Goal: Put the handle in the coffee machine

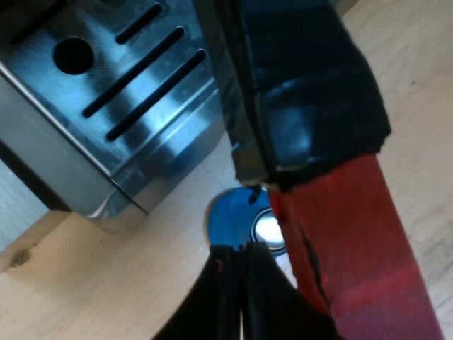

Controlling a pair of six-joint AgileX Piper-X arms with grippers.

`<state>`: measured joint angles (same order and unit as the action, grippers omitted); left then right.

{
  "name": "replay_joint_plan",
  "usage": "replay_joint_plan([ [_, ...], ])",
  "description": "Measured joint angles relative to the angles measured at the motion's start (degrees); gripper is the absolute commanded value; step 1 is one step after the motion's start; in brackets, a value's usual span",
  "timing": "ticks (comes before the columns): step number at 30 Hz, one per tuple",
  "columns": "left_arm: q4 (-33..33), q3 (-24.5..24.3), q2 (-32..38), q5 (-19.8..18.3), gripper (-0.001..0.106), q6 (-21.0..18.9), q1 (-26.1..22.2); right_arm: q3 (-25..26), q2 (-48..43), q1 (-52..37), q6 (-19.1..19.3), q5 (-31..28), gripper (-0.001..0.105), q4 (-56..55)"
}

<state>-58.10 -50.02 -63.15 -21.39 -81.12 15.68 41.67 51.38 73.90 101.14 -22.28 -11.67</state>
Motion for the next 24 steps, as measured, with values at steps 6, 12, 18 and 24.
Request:
replay_joint_plan([
  [6, 0.3, -0.3, 0.1, 3.3, 0.001, -0.1, 5.4, 0.0, 0.0, 0.0, 0.0, -1.2, 0.039, -0.1],
  [12, 0.9, -0.3, 0.1, 6.0, 0.001, -0.2, 10.0, 0.0, 0.0, 0.0, 0.0, -1.9, 0.039, -0.1],
  [18, 2.6, -0.3, 0.1, 8.1, 0.001, 0.1, 13.7, 0.0, 0.0, 0.0, 0.0, -2.2, 0.039, -1.3],
  [24, 5.3, 0.0, 0.1, 8.9, 0.001, 5.6, 16.8, 0.0, 0.0, 0.0, 0.0, -2.4, 0.039, -1.3],
])
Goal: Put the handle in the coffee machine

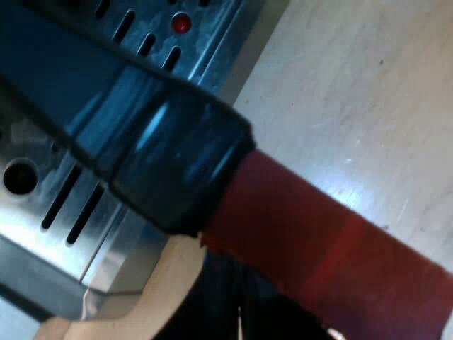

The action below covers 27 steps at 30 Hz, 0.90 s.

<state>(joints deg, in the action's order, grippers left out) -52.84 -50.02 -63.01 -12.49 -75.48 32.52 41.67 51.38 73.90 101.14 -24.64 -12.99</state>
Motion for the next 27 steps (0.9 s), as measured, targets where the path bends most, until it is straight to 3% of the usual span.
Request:
replay_joint_plan([
  [7, 0.4, 0.9, 0.0, -9.2, 0.001, 0.8, 0.3, 0.0, 0.0, 0.0, 0.0, -0.6, 0.039, 0.0],
  [23, -0.7, 1.0, 0.0, -8.9, 0.001, 1.1, -0.3, 0.0, 0.0, 0.0, 0.0, -0.9, 0.039, 0.0],
  [27, -3.0, 0.5, 0.0, -12.1, 0.001, 1.1, -2.9, 0.0, 0.0, 0.0, 0.0, -0.9, 0.039, 0.0],
])
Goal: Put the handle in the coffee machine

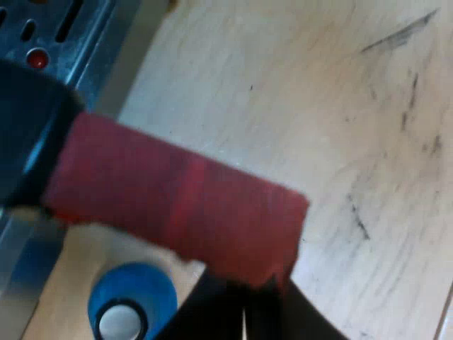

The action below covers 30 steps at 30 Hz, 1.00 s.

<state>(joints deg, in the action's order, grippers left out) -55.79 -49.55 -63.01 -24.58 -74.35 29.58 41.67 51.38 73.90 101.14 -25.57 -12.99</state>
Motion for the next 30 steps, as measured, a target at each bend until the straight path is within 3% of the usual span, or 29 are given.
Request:
replay_joint_plan([
  [6, -0.5, 1.5, 0.8, -0.6, 0.001, 1.5, -5.4, 0.0, 0.0, 0.0, 0.0, 0.0, 0.039, 0.0],
  [8, -1.1, 5.1, 3.0, -0.4, 0.001, 3.6, -10.7, 0.0, 0.0, 0.0, 0.0, 0.0, 0.039, 0.0],
  [12, -2.3, 8.7, 7.8, -0.4, 0.001, 4.5, -16.0, 0.0, 0.0, 0.0, 0.0, 0.0, 0.039, 0.0],
  [18, -4.2, 9.1, 14.8, -0.4, 0.001, 4.4, -21.0, 0.0, 0.0, 0.0, 0.0, 0.0, 0.039, 0.0],
  [24, -6.6, 9.1, 20.2, -0.4, 0.001, -1.1, -24.7, 0.0, 0.0, 0.0, 0.0, 0.0, 0.039, 0.0],
  [26, -7.4, 9.1, 21.6, -0.4, 0.001, -5.8, -25.9, 0.0, 0.0, 0.0, 0.0, 0.0, 0.039, 0.0],
  [30, -8.1, 8.8, 23.6, -0.4, 0.011, -7.6, -26.2, 0.0, 0.0, 0.0, 0.0, 0.0, 0.039, 0.0],
])
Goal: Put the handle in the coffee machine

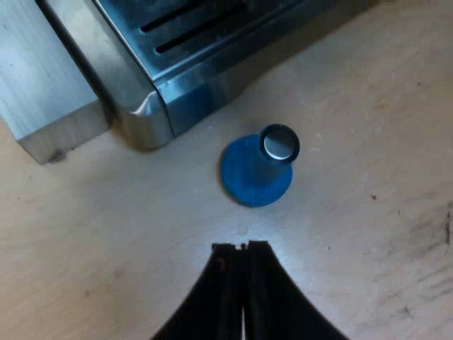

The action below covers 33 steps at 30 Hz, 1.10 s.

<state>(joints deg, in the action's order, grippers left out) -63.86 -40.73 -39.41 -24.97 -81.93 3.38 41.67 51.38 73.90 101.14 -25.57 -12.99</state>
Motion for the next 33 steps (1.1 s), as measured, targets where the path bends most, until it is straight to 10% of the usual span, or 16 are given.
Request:
replay_joint_plan([
  [9, -4.3, -6.1, 3.2, 0.0, 0.081, -0.4, 0.0, 4.3, 0.0, 0.0, -13.0, 1.0, 0.045, -10.9],
  [17, -5.1, -14.7, 3.3, 0.0, 0.085, -2.2, 0.0, 15.3, 0.0, -1.7, -14.4, 3.7, 0.088, -26.3],
  [33, -5.0, -28.7, 3.3, -0.1, 0.085, -6.0, 0.0, 26.8, -0.7, -30.0, -9.2, 18.7, 0.089, -42.2],
])
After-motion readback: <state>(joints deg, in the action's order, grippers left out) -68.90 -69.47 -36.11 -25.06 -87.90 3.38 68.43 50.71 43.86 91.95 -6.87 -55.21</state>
